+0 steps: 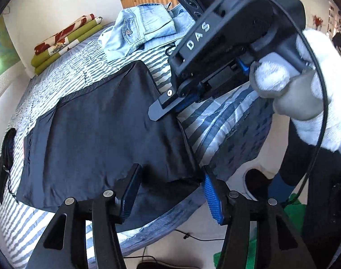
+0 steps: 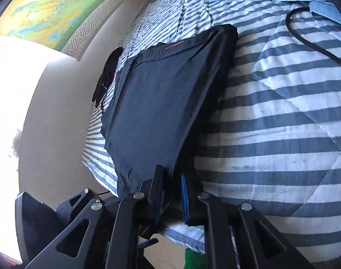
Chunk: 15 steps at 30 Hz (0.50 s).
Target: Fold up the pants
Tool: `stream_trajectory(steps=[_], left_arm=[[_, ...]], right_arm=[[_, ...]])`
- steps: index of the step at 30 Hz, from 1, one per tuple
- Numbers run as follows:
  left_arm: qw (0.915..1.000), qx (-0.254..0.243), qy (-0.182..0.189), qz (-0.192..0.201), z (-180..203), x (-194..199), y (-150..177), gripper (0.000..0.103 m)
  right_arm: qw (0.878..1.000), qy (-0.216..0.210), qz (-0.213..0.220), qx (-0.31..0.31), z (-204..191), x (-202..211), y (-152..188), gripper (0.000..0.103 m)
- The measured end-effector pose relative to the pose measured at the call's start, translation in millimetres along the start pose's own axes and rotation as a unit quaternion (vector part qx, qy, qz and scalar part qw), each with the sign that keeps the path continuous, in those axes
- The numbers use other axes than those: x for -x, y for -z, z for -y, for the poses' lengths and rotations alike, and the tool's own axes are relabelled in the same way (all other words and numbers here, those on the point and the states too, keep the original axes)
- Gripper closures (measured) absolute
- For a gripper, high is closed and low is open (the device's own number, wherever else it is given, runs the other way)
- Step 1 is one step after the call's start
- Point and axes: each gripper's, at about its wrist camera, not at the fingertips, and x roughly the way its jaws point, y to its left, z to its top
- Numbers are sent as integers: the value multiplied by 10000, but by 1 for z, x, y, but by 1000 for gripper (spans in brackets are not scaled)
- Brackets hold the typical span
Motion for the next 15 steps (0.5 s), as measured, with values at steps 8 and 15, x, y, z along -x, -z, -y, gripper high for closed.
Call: stream_trajectory(steps=[8, 15], left_arm=[[9996, 131, -183, 139, -7, 0, -11, 58], [9985, 507, 89, 207, -20, 23, -8, 88]], right_arm=[[9966, -670, 195, -433, 0, 19, -8, 97], [9970, -624, 258, -366, -7, 16, -9, 97]])
